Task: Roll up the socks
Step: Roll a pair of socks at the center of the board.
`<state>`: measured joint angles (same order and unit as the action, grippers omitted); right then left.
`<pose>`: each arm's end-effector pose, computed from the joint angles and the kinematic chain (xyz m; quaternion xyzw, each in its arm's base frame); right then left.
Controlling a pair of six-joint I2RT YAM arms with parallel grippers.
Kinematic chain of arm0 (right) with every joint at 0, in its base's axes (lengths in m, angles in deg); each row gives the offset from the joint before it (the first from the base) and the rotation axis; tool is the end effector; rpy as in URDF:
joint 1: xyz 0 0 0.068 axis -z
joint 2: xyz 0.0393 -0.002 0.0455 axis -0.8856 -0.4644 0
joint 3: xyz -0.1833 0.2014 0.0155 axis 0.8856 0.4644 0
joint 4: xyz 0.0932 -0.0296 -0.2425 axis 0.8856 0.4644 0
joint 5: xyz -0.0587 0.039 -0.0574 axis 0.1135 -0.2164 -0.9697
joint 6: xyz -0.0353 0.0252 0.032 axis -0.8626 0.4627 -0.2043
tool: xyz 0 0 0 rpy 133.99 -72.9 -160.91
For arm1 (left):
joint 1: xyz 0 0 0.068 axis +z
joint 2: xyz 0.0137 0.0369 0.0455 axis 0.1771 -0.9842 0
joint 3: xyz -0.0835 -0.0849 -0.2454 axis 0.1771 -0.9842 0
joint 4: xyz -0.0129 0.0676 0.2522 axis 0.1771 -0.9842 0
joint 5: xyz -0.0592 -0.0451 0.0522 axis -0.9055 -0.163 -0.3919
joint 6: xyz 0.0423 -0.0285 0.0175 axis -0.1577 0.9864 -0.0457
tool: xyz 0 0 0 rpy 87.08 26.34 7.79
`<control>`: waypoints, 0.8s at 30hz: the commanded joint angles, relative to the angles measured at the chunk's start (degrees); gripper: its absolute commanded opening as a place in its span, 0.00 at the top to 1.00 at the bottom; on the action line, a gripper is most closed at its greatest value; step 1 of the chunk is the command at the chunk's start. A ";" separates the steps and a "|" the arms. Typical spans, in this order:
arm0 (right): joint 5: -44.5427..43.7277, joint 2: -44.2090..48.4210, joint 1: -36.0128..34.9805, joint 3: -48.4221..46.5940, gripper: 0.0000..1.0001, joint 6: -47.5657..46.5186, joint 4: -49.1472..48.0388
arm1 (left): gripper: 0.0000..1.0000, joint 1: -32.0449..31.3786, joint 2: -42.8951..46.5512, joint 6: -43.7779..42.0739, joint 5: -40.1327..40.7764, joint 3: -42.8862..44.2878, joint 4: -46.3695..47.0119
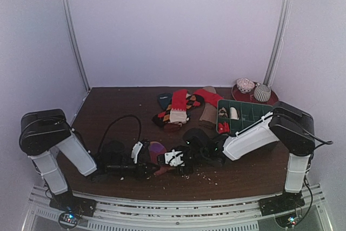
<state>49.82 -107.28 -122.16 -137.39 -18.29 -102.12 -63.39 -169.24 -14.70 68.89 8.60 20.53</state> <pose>0.1847 0.3378 0.1258 -0.7050 0.5181 0.2104 0.4362 0.1409 -0.2068 0.0860 0.2166 0.8179 -0.4554 0.2770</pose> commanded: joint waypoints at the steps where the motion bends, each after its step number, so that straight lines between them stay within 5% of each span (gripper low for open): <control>1: 3.92 -3.51 0.00 -1.67 0.43 -0.45 6.14 | 1.00 -1.04 -4.32 -1.46 -3.88 -2.11 -20.13; 9: 8.20 -5.69 -0.65 -4.71 0.70 8.67 17.22 | 1.00 -0.66 -3.14 -4.79 -3.40 -0.68 -22.52; 14: 11.27 -5.99 -0.57 -7.47 0.72 21.16 31.71 | 0.49 -0.51 7.72 -12.26 4.06 3.58 -34.42; 18: 15.44 -4.93 -0.41 -9.01 0.71 28.67 42.79 | 0.21 -0.61 21.04 -17.32 10.53 5.01 -39.92; 24: 26.16 -6.57 0.67 -10.45 0.72 44.93 46.21 | 0.12 -5.71 34.43 -23.96 14.37 -1.77 -29.99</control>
<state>67.48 -109.22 -121.51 -149.96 12.55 -72.91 -64.83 -140.72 -31.51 78.29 11.64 -14.05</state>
